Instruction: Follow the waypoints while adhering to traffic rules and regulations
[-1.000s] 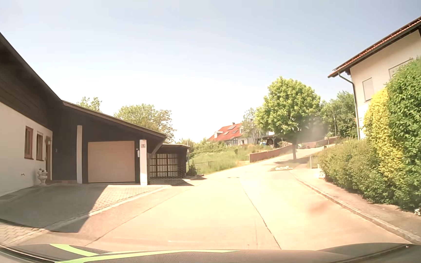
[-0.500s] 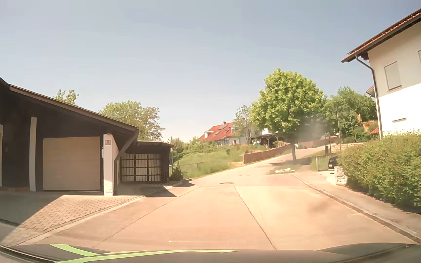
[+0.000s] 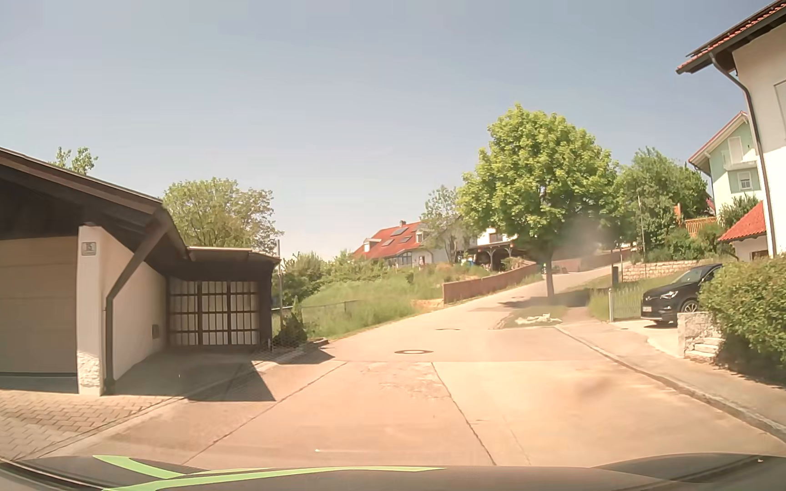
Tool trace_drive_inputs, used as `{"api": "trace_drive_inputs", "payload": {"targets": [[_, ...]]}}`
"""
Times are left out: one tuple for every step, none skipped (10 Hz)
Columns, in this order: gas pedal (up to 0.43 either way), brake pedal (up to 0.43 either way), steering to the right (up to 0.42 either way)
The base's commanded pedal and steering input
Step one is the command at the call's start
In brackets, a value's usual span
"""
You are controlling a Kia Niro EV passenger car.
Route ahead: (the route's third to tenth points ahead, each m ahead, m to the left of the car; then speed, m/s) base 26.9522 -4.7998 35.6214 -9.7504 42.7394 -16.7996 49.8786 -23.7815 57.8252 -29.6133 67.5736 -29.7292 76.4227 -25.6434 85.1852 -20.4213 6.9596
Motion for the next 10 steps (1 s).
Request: {"api": "trace_drive_inputs", "payload": {"targets": [[0.039, 0.000, 0.037], [0.039, 0.000, 0.037], [0.039, 0.000, 0.037], [0.047, 0.000, 0.037], [0.047, 0.000, 0.037], [0.047, 0.000, 0.037], [0.059, 0.000, 0.037], [0.059, 0.000, 0.036], [0.067, 0.000, 0.036], [0.067, 0.000, 0.036]]}}
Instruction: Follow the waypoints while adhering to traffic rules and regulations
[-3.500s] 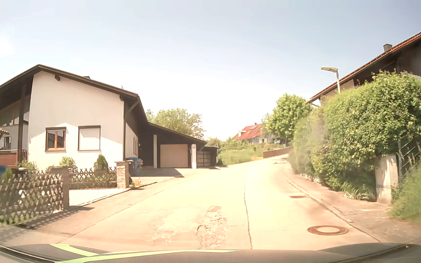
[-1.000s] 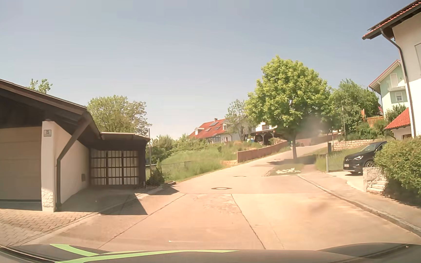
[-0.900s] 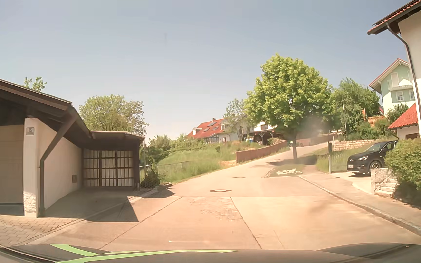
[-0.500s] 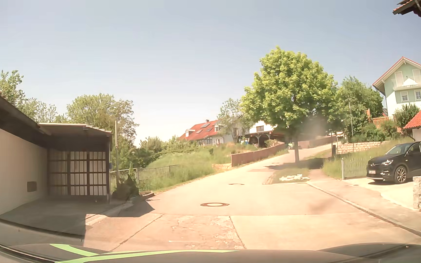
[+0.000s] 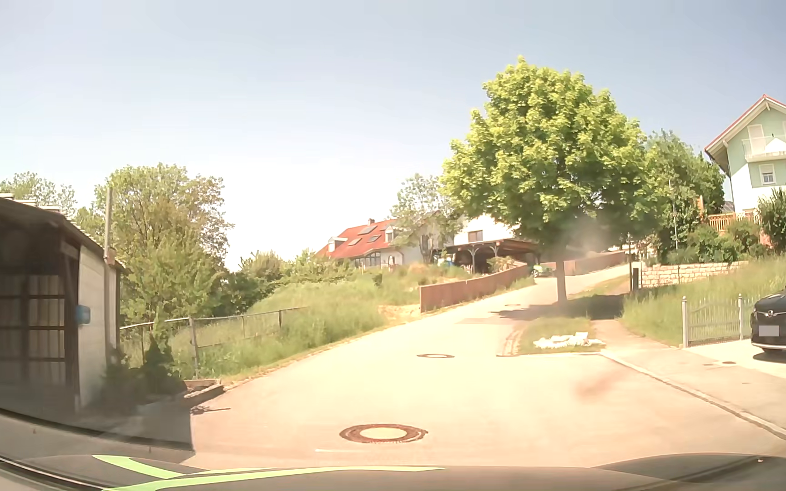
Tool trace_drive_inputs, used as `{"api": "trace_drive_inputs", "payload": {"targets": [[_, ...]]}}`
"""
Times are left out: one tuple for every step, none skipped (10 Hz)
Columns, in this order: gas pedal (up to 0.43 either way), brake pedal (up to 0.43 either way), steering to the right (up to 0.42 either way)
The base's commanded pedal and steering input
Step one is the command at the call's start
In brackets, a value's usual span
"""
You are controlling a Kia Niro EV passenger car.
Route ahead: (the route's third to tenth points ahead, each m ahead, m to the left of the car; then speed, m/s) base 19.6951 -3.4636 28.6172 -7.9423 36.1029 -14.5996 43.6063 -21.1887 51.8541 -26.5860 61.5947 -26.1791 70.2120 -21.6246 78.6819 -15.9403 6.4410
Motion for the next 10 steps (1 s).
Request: {"api": "trace_drive_inputs", "payload": {"targets": [[0.067, 0.000, 0.036], [0.067, 0.000, 0.035], [0.079, 0.000, 0.035], [0.087, 0.000, 0.035], [0.098, 0.000, 0.035], [0.118, 0.000, 0.035], [0.118, 0.000, 0.036], [0.118, 0.000, 0.037], [0.118, 0.000, 0.041], [0.118, 0.000, 0.045]]}}
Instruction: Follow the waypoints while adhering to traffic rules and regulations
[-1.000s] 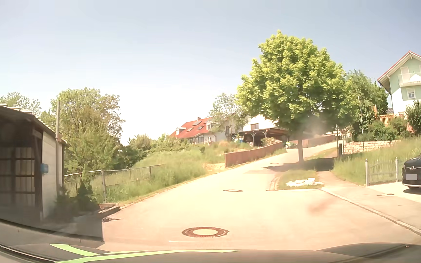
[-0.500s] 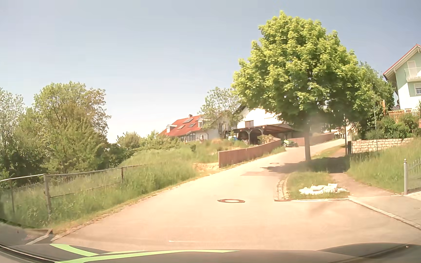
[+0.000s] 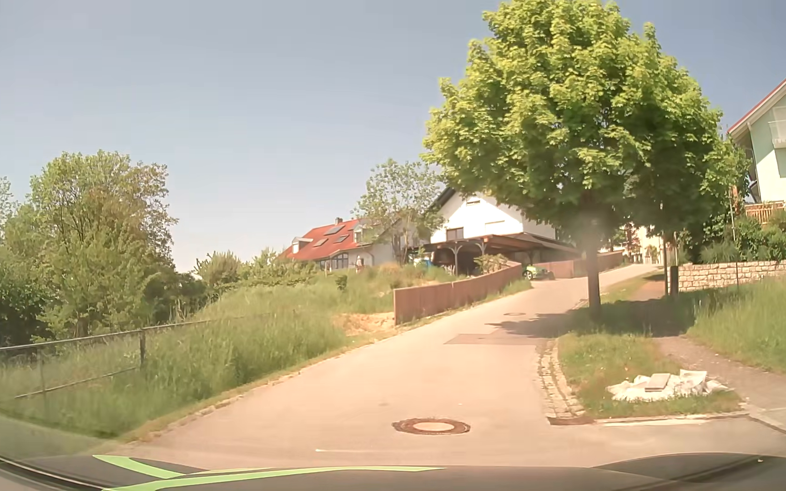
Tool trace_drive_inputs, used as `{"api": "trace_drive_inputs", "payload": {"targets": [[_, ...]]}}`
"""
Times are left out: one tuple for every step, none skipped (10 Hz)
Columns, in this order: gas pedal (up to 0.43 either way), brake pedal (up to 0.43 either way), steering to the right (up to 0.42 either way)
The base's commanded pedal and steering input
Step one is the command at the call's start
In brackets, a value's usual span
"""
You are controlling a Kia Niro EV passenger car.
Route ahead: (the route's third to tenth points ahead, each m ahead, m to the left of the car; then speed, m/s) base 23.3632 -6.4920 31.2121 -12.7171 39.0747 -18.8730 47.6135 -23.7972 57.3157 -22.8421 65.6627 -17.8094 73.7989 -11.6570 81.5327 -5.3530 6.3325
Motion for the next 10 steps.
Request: {"api": "trace_drive_inputs", "payload": {"targets": [[0.118, 0.000, 0.045], [0.118, 0.000, 0.046], [0.118, 0.000, 0.052], [0.118, 0.000, 0.060], [0.118, 0.000, 0.064], [0.118, 0.000, 0.069], [0.118, 0.000, 0.075], [0.118, 0.000, 0.079], [0.130, 0.000, 0.083], [0.138, 0.000, 0.093]]}}
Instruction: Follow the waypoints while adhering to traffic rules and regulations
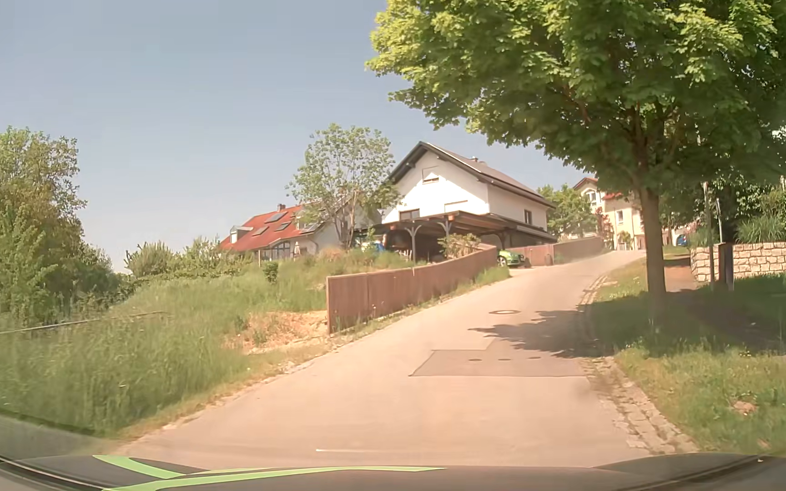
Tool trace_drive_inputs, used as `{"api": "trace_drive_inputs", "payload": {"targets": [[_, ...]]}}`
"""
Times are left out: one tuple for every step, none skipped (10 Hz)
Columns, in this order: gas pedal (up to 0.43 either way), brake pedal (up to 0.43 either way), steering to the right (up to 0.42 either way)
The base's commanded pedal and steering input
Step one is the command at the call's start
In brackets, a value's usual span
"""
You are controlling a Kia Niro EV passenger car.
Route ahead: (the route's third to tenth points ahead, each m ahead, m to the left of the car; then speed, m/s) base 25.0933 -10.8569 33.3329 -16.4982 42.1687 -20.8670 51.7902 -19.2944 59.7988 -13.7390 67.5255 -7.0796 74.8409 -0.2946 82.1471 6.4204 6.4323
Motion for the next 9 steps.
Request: {"api": "trace_drive_inputs", "payload": {"targets": [[0.138, 0.000, 0.103], [0.138, 0.000, 0.106], [0.138, 0.000, 0.105], [0.150, 0.000, 0.105], [0.157, 0.000, 0.107], [0.169, 0.000, 0.107], [0.169, 0.000, 0.107], [0.169, 0.000, 0.107], [0.169, 0.000, 0.107]]}}
